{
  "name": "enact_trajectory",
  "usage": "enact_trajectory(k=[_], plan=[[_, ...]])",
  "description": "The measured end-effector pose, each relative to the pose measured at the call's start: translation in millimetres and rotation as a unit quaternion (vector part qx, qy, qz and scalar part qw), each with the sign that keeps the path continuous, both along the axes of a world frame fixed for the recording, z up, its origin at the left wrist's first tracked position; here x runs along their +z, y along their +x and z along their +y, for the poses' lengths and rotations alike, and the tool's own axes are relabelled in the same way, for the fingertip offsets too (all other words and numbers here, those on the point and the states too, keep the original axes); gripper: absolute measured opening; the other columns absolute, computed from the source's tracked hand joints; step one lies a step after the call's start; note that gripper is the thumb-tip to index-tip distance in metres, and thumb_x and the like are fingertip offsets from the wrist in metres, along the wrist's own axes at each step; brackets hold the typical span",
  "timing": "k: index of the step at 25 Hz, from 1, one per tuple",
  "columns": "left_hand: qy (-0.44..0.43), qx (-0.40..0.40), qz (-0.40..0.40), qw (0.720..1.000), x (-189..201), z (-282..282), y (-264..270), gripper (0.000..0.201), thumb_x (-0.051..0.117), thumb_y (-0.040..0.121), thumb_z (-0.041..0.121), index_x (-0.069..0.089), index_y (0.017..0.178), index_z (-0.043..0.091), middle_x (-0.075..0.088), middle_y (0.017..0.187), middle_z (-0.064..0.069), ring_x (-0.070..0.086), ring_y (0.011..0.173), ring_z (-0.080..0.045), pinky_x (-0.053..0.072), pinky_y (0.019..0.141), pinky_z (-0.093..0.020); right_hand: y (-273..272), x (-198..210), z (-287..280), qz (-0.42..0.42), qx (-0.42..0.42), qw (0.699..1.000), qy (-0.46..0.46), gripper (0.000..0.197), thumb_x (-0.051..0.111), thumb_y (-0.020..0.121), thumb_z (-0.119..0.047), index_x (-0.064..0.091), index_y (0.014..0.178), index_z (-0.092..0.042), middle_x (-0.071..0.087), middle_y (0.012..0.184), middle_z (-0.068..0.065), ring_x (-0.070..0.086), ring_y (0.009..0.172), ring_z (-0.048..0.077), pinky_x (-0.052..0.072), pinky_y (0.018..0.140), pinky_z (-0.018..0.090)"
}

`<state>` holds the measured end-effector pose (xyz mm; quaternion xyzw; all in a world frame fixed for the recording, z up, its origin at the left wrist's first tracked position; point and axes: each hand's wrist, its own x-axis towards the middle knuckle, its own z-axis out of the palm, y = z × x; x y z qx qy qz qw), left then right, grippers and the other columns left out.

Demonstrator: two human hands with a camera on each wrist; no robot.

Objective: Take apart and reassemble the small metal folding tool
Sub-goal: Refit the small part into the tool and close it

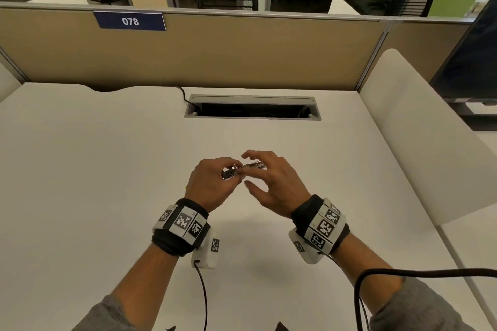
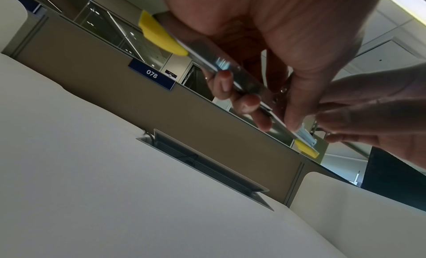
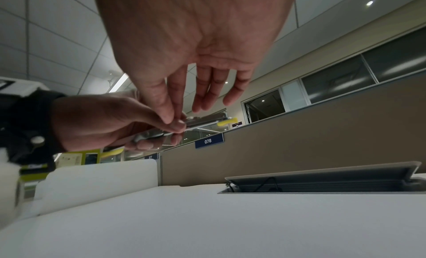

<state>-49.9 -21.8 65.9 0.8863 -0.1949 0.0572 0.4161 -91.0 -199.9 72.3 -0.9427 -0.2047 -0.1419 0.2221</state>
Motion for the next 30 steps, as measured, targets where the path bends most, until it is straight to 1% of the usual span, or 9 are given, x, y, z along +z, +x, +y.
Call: enact_trajectory(k=[8,13,17,19,21,23,26,28,30], plan=[[0.002,0.011,-0.001,1.0,2,3,-2,0.018,0.07,0.078,0.036,0.074,0.092,0.026,0.074,0.083,0.01,0.056,0.06,-0.002,0.049,0.061,-0.028,-5,-3,-9,-0.019,-0.056,0.998,-0.027,0.031,0.059,0.087,-0.03,0.063,0.118,-0.027,0.051,0.139,0.0,0.047,0.125,0.02,0.041,0.093,0.035],[-0.008,0.009,0.002,1.0,4,0,-4,0.018,0.07,0.078,0.035,0.074,0.093,0.026,0.074,0.082,0.009,0.057,0.061,-0.007,0.054,0.061,-0.035,-5,-4,-18,-0.026,-0.077,0.996,-0.046,0.032,0.06,0.087,-0.03,0.062,0.119,-0.028,0.053,0.138,0.002,0.049,0.124,0.021,0.043,0.092,0.036],[-0.012,0.014,0.001,1.0,5,-2,-6,0.016,0.071,0.079,0.032,0.074,0.092,0.025,0.074,0.082,0.008,0.058,0.062,-0.009,0.055,0.063,-0.036,-5,-5,-17,-0.028,-0.081,0.996,-0.039,0.031,0.06,0.086,-0.03,0.063,0.118,-0.027,0.054,0.137,0.002,0.05,0.123,0.021,0.044,0.093,0.038],[-0.015,0.017,-0.003,1.0,6,-3,-7,0.015,0.072,0.078,0.031,0.074,0.092,0.025,0.075,0.083,0.009,0.058,0.062,-0.009,0.054,0.062,-0.036,-6,-5,-17,-0.034,-0.079,0.996,-0.008,0.034,0.06,0.086,-0.031,0.062,0.119,-0.025,0.054,0.136,0.0,0.051,0.122,0.019,0.045,0.093,0.037],[-0.017,0.021,-0.006,1.0,7,-3,-7,0.014,0.072,0.078,0.03,0.074,0.091,0.025,0.074,0.082,0.009,0.057,0.062,-0.007,0.054,0.062,-0.035,-7,-4,-16,-0.021,-0.093,0.993,0.067,0.042,0.061,0.086,-0.035,0.056,0.126,-0.024,0.054,0.135,-0.001,0.05,0.121,0.016,0.045,0.096,0.037],[-0.017,0.026,-0.006,1.0,7,-3,-7,0.013,0.072,0.078,0.031,0.074,0.09,0.027,0.074,0.081,0.011,0.057,0.061,-0.006,0.054,0.062,-0.035,-5,-3,-15,0.027,-0.128,0.98,0.149,0.057,0.058,0.084,-0.05,0.048,0.134,-0.023,0.053,0.137,-0.001,0.05,0.122,0.015,0.043,0.1,0.036],[-0.018,0.021,-0.013,1.0,6,-6,-7,0.017,0.07,0.078,0.036,0.073,0.091,0.027,0.075,0.085,0.011,0.062,0.065,-0.009,0.055,0.064,-0.036,-1,2,-11,0.15,-0.172,0.944,0.238,0.087,0.05,0.07,-0.076,0.038,0.141,-0.027,0.052,0.136,-0.003,0.051,0.118,0.013,0.045,0.097,0.035],[-0.018,0.021,-0.021,0.999,8,-10,-9,0.018,0.066,0.078,0.036,0.073,0.092,0.026,0.076,0.087,0.011,0.064,0.067,-0.012,0.056,0.064,-0.037,0,4,-4,0.203,-0.172,0.922,0.281,0.098,0.051,0.061,-0.083,0.036,0.141,-0.029,0.054,0.133,-0.003,0.054,0.115,0.015,0.047,0.094,0.036],[-0.012,0.021,-0.032,0.999,8,-13,-9,0.02,0.064,0.077,0.031,0.073,0.094,0.024,0.076,0.088,0.008,0.063,0.066,-0.013,0.056,0.064,-0.038,-1,5,5,0.207,-0.177,0.914,0.301,0.099,0.055,0.056,-0.085,0.04,0.137,-0.031,0.058,0.125,-0.004,0.058,0.108,0.014,0.048,0.089,0.031]])
